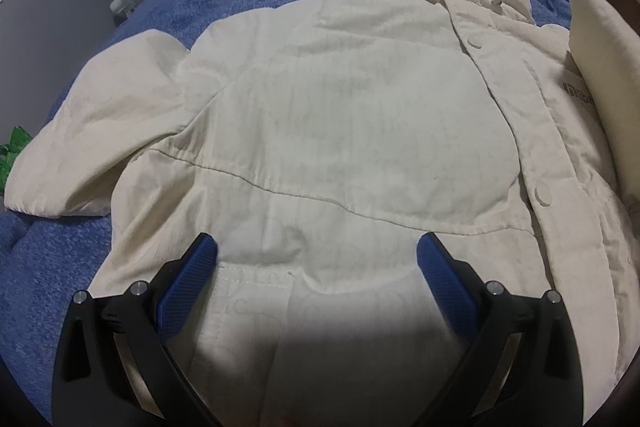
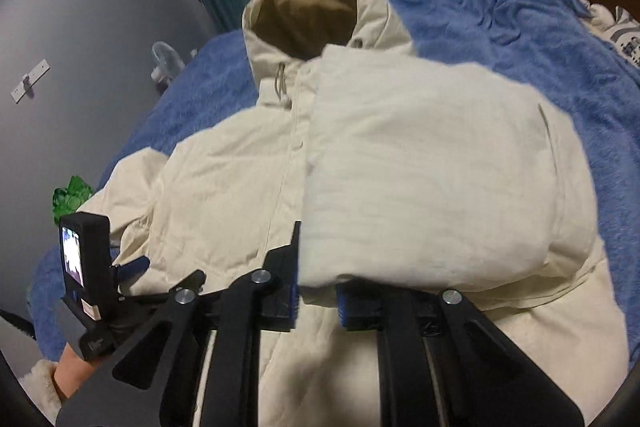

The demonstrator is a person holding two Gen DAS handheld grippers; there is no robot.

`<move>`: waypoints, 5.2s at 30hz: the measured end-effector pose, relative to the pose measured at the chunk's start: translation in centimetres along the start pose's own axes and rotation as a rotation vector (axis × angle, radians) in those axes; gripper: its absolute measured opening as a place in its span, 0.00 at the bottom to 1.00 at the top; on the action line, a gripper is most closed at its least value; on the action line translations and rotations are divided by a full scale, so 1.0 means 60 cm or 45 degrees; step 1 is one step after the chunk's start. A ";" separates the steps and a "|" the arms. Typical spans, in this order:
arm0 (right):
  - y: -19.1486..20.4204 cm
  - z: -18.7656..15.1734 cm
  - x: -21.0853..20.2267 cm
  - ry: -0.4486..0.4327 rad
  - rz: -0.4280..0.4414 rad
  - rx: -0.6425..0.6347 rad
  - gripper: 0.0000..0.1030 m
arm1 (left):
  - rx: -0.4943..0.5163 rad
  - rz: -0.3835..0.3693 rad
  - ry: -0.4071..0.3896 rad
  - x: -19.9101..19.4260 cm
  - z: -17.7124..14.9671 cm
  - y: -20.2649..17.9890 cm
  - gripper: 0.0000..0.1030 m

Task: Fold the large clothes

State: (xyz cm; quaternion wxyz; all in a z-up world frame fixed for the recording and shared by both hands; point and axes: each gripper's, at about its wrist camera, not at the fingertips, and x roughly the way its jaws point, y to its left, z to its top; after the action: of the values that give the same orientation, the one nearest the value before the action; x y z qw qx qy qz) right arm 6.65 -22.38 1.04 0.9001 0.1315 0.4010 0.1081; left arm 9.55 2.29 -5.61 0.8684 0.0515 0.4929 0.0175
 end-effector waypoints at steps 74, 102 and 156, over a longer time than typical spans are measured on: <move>-0.174 0.030 -0.037 0.000 -0.212 0.254 0.83 | -0.144 -0.408 -0.191 -0.109 0.063 0.064 0.51; -0.160 -0.003 0.078 0.188 -0.392 0.034 0.94 | -0.120 -0.293 -0.055 0.009 0.065 0.044 0.59; -0.036 -0.006 -0.009 0.012 -0.020 -0.057 0.94 | -0.934 0.211 -0.548 -0.092 0.018 0.467 0.09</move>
State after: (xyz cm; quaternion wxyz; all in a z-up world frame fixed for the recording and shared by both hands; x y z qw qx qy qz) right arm 6.25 -24.53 0.47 0.9018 0.1077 0.4036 0.1104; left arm 8.19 29.59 2.62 0.9079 -0.2189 0.2557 0.2500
